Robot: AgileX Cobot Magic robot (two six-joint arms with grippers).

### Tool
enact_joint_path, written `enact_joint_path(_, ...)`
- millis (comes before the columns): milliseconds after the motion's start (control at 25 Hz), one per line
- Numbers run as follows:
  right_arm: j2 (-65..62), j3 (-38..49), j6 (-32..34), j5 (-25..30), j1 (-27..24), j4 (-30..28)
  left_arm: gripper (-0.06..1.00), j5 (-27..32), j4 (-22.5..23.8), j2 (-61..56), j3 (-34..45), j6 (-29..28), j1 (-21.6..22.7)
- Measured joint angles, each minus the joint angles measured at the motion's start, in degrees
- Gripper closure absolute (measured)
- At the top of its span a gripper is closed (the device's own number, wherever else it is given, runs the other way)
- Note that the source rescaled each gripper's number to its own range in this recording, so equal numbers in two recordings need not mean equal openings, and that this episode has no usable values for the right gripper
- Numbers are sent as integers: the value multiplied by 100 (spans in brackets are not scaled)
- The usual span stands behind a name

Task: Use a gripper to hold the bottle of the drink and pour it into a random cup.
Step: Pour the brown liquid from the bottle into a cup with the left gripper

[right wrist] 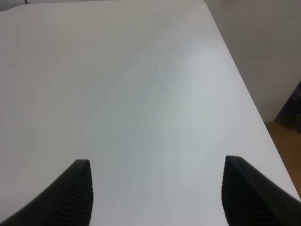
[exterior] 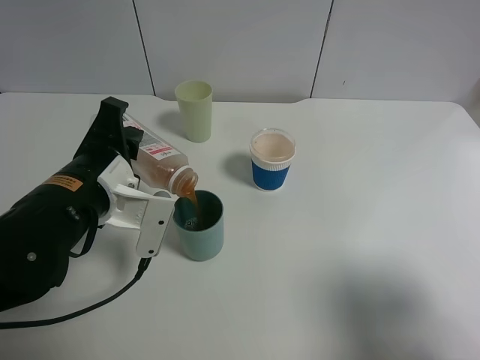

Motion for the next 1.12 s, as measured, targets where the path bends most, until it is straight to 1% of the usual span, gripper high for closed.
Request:
enact_joint_path(520,0,0,0,0,0,0,94,-33,15,0,0,41,0)
enact_joint_path(880,0,0,0,0,0,0,94,-38,15,0,0,218,0)
enact_joint_path(1120,0,0,0,0,0,0,94,-43,42,0,0,239,0)
